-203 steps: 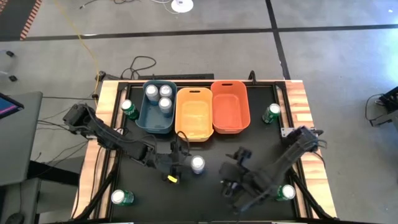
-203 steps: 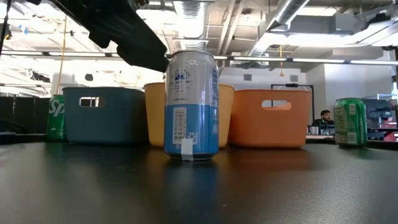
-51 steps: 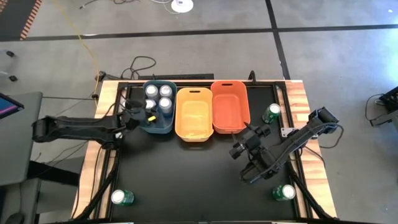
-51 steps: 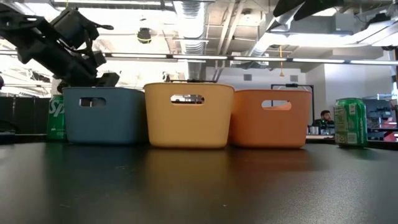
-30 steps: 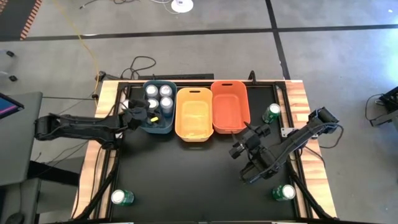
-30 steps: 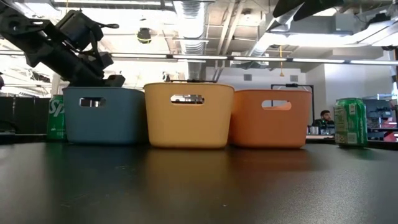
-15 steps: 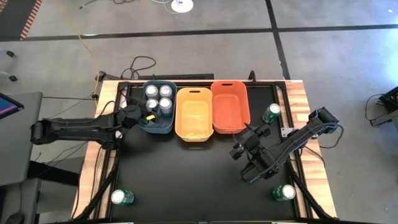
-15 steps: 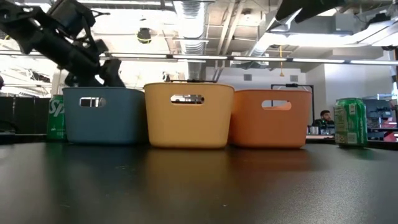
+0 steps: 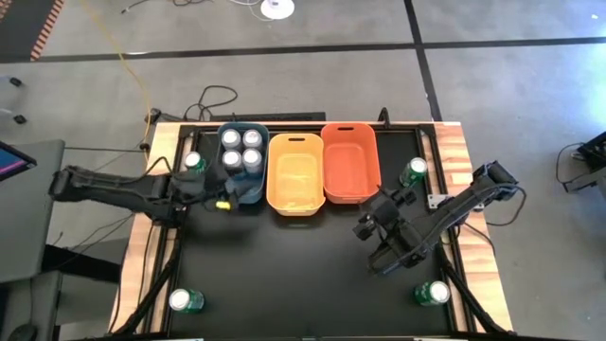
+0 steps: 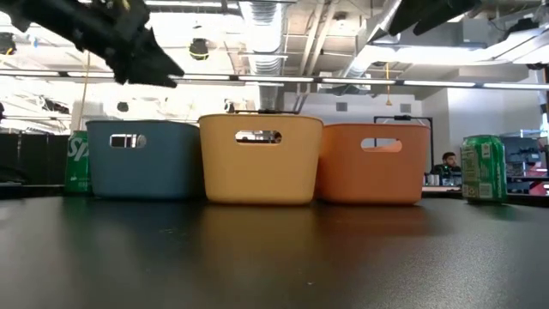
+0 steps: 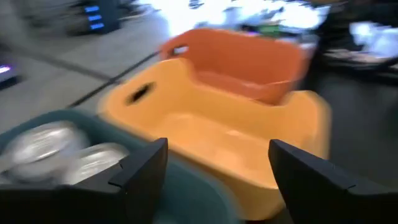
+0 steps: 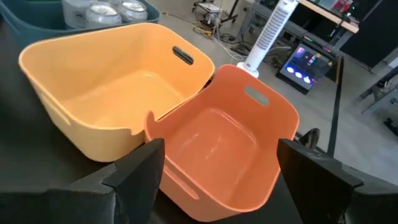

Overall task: Sort soda cans
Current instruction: Put the green soda can into the yellow bin

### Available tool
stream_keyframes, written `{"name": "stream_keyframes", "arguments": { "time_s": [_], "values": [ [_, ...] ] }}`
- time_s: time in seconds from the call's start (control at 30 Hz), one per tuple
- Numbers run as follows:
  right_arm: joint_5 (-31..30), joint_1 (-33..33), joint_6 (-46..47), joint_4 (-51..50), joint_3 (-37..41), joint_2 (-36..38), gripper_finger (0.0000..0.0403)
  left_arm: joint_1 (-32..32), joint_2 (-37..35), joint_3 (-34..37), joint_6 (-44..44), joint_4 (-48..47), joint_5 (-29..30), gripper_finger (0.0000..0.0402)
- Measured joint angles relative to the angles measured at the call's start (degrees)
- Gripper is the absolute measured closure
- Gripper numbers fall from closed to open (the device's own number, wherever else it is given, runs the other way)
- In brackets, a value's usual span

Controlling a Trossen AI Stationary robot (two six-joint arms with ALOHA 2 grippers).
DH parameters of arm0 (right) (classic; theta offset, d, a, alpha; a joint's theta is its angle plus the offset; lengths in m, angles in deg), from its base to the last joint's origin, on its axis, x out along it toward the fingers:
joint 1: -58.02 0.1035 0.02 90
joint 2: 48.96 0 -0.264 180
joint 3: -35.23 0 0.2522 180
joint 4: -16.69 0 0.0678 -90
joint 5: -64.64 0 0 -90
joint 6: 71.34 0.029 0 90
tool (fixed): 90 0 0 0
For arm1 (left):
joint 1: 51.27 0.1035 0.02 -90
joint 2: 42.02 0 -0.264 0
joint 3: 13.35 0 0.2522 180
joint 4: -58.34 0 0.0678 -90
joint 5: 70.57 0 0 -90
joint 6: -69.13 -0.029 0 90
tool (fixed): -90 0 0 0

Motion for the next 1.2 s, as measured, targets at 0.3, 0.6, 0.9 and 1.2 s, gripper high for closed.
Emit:
{"name": "stream_keyframes", "arguments": {
  "time_s": [0.3,0.6,0.9,1.2],
  "values": [
    [10.6,-13.1,-11.2,0.0,0.0,7.0,0.009,-15.7,0.0,0.0,1.9,6.1,1.9,0.0137],
    [24.9,-27.2,-23.3,0.0,0.0,11.1,0.0097,-30.0,0.4,0.0,-2.7,10.5,2.5,0.0137],
    [38.5,-48.6,-35.8,0.0,0.0,11.9,0.0097,-35.6,0.4,0.0,-8.4,19.9,2.7,0.0137],
    [45.0,-64.0,-37.9,0.0,0.0,11.8,0.0097,-36.5,0.4,0.0,-8.4,18.9,3.4,0.0137]
  ]
}}
